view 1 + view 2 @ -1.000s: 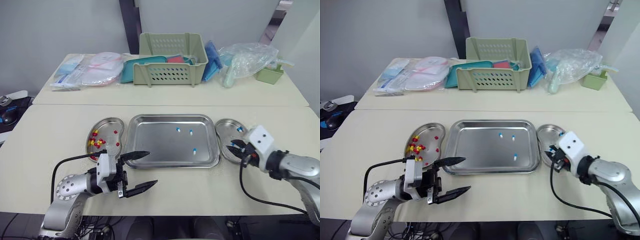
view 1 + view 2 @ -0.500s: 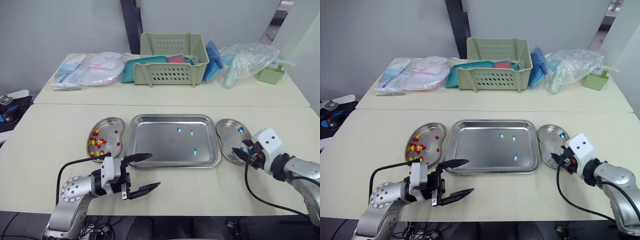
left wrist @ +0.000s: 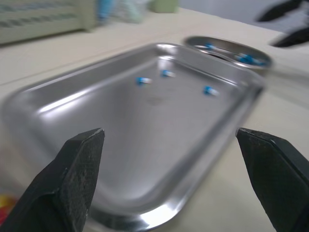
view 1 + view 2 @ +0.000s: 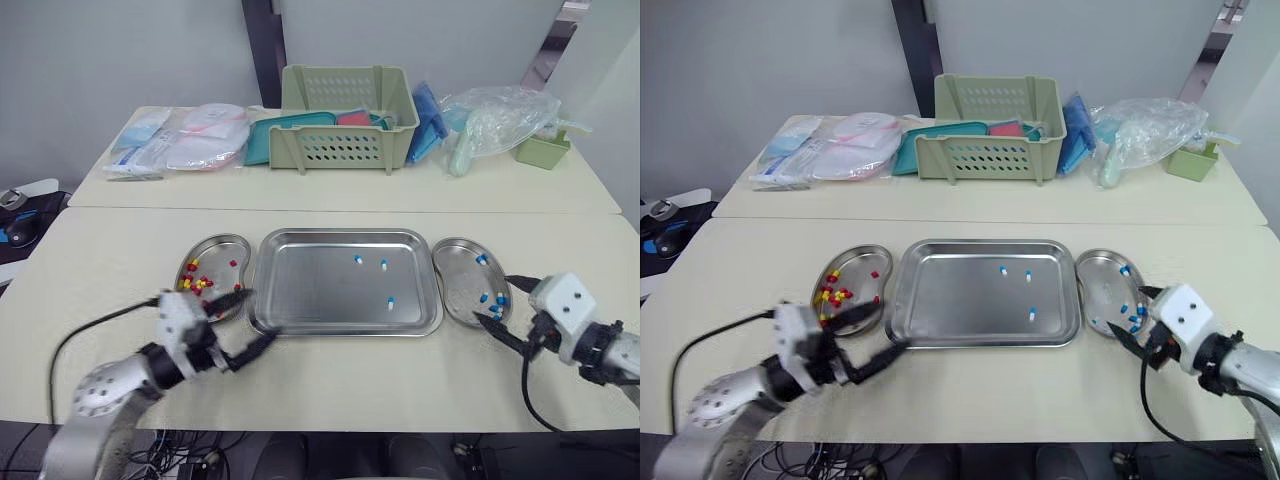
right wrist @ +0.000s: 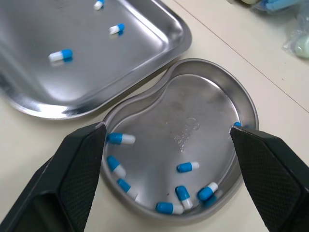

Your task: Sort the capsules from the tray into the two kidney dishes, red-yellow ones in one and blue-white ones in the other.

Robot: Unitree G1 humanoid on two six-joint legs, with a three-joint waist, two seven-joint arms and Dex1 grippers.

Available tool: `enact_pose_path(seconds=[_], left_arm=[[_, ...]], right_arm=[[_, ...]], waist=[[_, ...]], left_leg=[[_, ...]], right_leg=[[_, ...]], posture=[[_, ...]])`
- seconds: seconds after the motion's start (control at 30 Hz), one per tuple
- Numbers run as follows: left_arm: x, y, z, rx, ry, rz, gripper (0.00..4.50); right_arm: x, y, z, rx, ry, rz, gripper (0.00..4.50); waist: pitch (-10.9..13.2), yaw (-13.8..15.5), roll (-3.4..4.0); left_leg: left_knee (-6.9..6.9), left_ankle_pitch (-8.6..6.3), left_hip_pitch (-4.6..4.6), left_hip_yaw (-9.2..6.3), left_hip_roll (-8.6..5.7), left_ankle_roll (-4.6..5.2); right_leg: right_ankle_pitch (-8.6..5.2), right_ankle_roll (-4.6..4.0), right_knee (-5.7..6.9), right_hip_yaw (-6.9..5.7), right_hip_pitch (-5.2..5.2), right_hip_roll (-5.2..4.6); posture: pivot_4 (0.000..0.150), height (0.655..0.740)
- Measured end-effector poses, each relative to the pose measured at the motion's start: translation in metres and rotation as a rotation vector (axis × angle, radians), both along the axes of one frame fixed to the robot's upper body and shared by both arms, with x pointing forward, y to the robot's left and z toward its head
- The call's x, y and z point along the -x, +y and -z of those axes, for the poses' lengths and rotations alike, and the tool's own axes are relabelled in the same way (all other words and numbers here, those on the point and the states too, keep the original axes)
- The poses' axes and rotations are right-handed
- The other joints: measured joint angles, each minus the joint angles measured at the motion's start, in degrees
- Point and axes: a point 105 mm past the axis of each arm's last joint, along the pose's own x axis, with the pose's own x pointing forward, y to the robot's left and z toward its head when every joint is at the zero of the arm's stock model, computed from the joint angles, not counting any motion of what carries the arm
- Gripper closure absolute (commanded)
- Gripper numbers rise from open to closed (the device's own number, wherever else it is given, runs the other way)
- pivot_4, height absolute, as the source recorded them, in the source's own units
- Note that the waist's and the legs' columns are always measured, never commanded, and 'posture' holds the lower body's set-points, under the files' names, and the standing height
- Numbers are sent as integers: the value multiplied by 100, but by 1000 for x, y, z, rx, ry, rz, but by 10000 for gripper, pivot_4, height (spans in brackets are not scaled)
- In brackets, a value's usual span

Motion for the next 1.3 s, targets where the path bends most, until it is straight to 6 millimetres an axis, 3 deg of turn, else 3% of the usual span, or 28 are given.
enact_pose_path(seconds=[0.1,0.2,0.23,0.43,0.63,0.83,1.0,1.1,1.17,1.3], left_arm=[[-5,53,-1,-10,43,-229,0],[5,134,6,-76,104,-486,0],[11,151,6,-89,117,-533,0],[42,196,29,-137,220,-629,0],[73,212,52,-184,308,-677,0],[79,208,53,-194,298,-644,0],[81,184,46,-200,276,-517,0],[91,144,57,-191,314,-344,0],[94,106,65,-160,326,-201,0],[78,44,60,-90,239,-20,0]], right_arm=[[12,-13,5,35,50,-50,2115],[18,-48,5,78,102,-17,2115],[19,-57,3,86,108,-6,958],[28,-98,-5,150,182,12,958],[31,-112,-3,139,206,36,958],[23,-108,-6,139,191,12,958],[21,-106,-1,128,210,0,958],[23,-107,2,126,224,2,958],[27,-108,6,125,246,5,958],[29,-109,8,129,256,7,958]], waist=[[1,-6,-1],[8,-31,-7],[10,-31,-10],[15,-8,-18],[22,-8,-31],[22,-8,-31],[26,-7,-36],[27,-6,-35],[28,-3,-38],[29,31,-33]], left_leg=[[-2,0,7,0,0,0],[-5,0,9,6,0,1],[-5,0,8,8,-1,1],[-9,-1,8,8,-1,0],[-9,-1,8,10,1,0],[-9,-1,7,10,2,-1],[-9,-1,6,16,2,-1],[-9,-1,6,19,3,-1],[-7,-1,6,18,4,-1],[0,-1,5,19,0,-1]], right_leg=[[0,0,0,0,3,1],[-1,-1,-1,3,-1,1],[0,-1,-2,4,0,0],[-1,-1,-3,2,1,-2],[-1,-1,-3,3,1,-2],[-1,-1,-2,2,2,-2],[-1,-1,-3,6,1,-4],[-1,-1,-5,10,1,-4],[-1,-1,-4,7,4,-3],[2,4,-4,7,10,-5]], posture=[[1500,7400],[1500,7400],[1500,7400],[1500,7400],[1500,7400],[1500,7400],[1500,7400],[1500,7400],[1500,7400],[1500,7400]])
